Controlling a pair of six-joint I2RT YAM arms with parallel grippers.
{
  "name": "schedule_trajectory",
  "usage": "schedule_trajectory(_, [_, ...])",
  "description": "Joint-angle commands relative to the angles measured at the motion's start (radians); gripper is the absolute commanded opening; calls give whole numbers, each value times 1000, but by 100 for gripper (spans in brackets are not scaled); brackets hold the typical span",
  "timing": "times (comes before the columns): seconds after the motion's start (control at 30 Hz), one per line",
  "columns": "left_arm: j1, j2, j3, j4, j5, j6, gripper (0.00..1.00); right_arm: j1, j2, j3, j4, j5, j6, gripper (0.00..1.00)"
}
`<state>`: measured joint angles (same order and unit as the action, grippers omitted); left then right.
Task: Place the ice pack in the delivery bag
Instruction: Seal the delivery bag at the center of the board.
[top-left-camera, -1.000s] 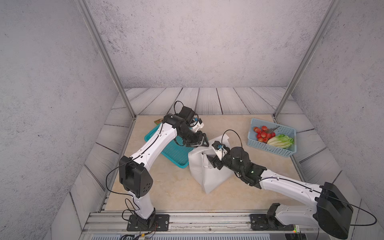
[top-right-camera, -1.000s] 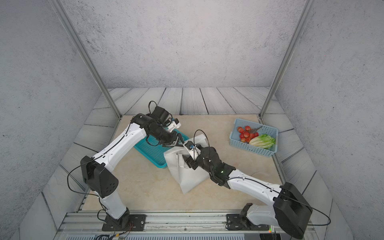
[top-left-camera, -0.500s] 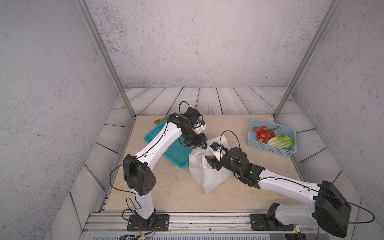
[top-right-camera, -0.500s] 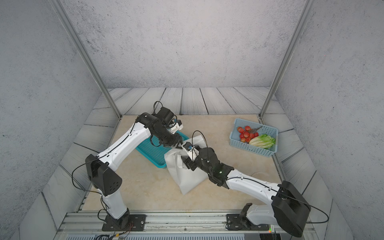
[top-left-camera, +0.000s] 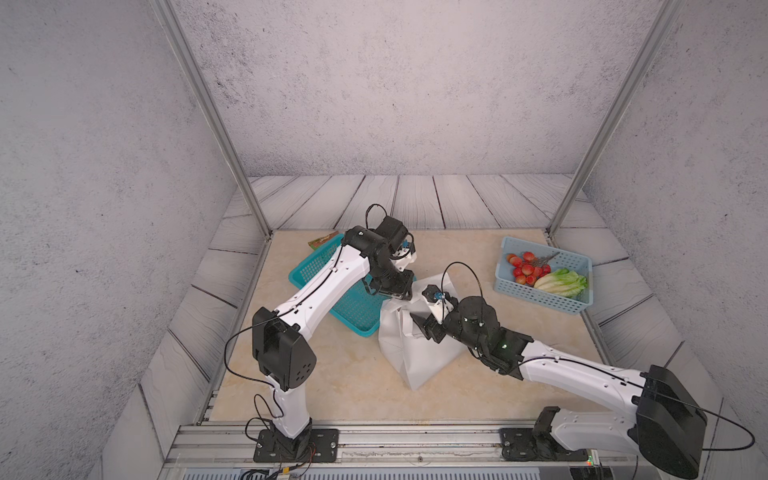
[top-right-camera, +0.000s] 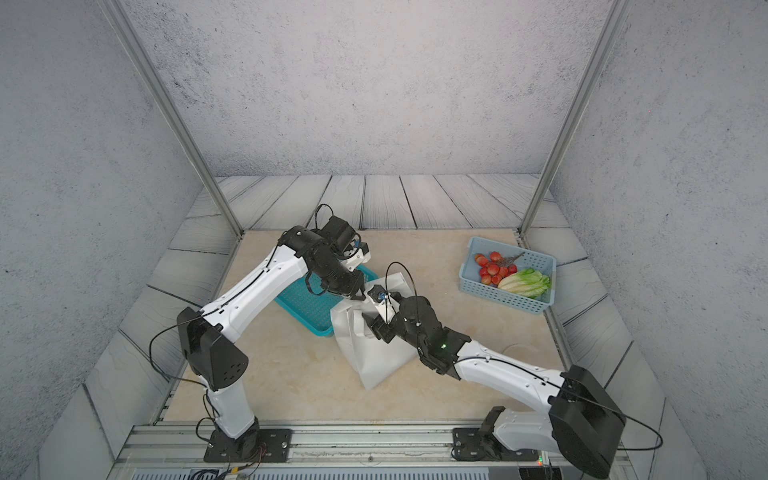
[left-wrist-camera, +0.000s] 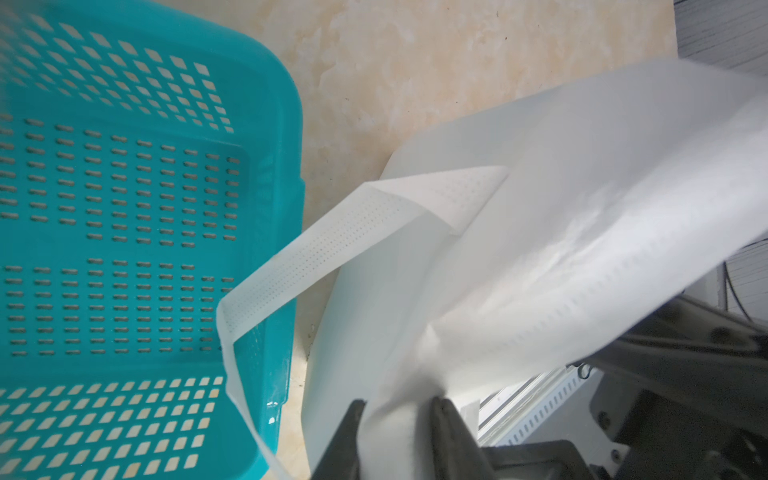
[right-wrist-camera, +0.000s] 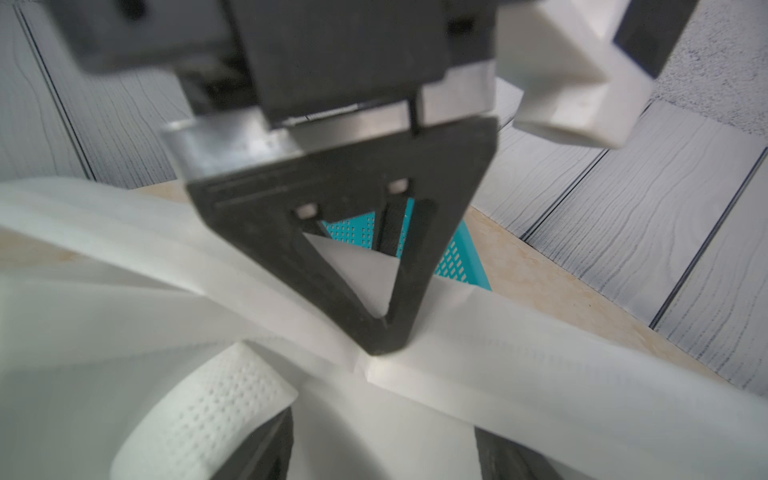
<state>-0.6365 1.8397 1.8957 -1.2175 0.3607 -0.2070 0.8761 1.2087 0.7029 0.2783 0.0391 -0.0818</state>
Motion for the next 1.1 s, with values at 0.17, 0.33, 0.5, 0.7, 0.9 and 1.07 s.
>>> schedule_trajectory(0.17, [-5,13,-10,-23,10,72,4,1,-275,-68,-206,56,-12,79])
schedule_trajectory(0.33, [-9,-18,-59,45,37,91,0,-66,-507,-45,-429,5,-35,91])
schedule_trajectory(0.5, [-20,-13,-63,68,36,78,0,-420,-491,94,-548,-413,-18,97])
schedule_trajectory(0.7, [-29,-53,-95,112,7,110,0,-587,-148,339,-742,-897,-252,99])
schedule_trajectory(0.9, [-57,-115,-143,176,-5,208,0,-584,117,500,-774,-1003,-366,99])
schedule_trajectory(1.07, [-80,-128,-166,182,-27,250,0,-577,234,565,-790,-1010,-385,98])
